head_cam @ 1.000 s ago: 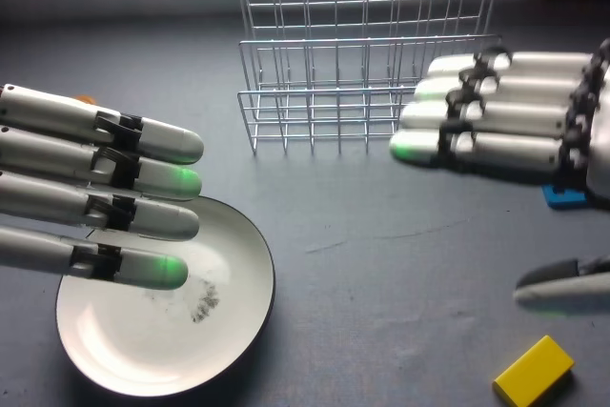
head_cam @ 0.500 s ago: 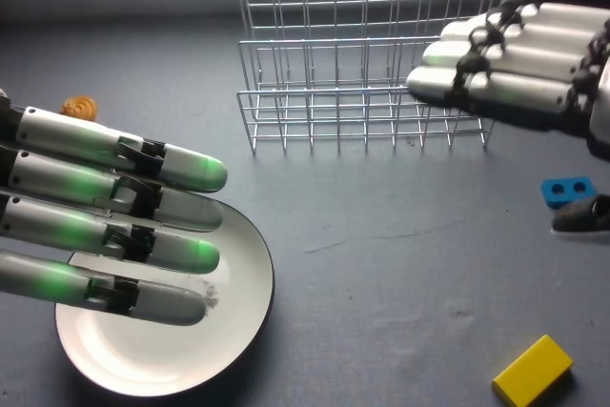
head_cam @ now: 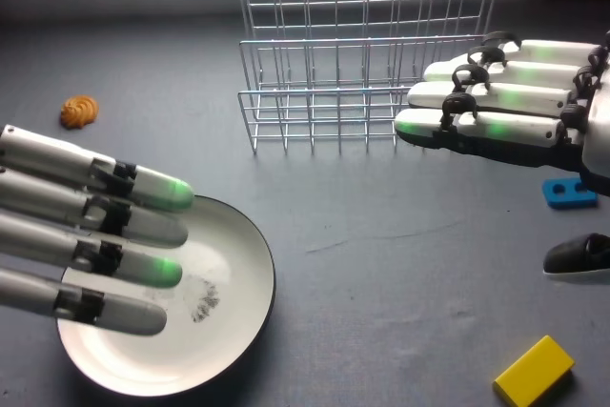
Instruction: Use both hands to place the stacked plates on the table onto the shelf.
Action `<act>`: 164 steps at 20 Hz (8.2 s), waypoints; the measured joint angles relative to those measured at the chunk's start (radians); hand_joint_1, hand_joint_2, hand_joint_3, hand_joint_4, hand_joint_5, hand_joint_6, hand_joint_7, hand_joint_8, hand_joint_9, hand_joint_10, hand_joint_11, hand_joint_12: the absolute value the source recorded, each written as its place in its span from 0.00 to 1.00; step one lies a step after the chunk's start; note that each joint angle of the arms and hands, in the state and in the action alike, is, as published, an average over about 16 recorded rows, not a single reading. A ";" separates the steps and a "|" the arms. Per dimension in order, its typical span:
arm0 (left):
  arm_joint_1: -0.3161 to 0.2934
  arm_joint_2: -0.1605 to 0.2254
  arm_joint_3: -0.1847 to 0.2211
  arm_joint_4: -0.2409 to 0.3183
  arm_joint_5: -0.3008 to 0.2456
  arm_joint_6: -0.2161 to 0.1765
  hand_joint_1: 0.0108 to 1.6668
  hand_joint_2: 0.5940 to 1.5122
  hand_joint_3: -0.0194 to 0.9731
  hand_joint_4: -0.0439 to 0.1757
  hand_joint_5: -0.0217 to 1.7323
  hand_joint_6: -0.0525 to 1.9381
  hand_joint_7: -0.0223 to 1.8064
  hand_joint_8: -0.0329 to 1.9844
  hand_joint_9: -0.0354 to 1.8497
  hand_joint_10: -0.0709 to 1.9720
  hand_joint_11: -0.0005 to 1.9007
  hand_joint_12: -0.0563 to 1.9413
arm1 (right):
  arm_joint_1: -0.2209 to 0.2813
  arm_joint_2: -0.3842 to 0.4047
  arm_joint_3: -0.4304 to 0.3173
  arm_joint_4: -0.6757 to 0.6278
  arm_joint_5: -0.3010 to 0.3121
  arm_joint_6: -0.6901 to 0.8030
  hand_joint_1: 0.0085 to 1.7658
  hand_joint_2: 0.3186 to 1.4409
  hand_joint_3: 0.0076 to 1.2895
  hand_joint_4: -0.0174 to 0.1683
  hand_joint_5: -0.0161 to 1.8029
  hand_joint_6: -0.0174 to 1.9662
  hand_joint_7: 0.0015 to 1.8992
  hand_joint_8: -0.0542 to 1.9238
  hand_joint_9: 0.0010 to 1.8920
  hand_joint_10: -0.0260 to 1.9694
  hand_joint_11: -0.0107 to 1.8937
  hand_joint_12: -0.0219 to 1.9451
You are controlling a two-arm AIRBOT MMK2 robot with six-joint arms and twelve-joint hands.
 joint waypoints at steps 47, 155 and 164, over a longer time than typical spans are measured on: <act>0.449 -0.112 -0.058 0.065 0.623 -0.158 0.01 0.65 0.04 0.16 0.01 0.01 0.01 0.01 0.02 0.04 0.01 0.02 | -0.009 -0.019 0.000 -0.087 0.003 0.026 0.71 0.58 0.01 0.09 0.04 0.02 0.01 0.04 0.01 0.02 0.01 0.28; 0.301 -0.059 -0.157 -0.275 0.980 -0.318 0.01 0.65 0.04 0.22 0.02 0.03 0.02 0.01 0.03 0.04 0.01 0.02 | 0.075 -0.623 0.234 0.164 -0.060 -0.553 0.67 0.59 0.00 0.10 0.52 0.52 0.56 0.47 0.64 0.13 0.44 0.55; 0.280 -0.023 -0.116 -0.338 0.983 -0.318 0.01 0.64 0.04 0.22 0.03 0.03 0.03 0.01 0.03 0.04 0.01 0.02 | 0.078 -0.587 0.177 0.158 -0.004 -0.596 0.68 0.62 0.00 0.10 0.53 0.48 0.56 0.52 0.62 0.24 0.45 0.60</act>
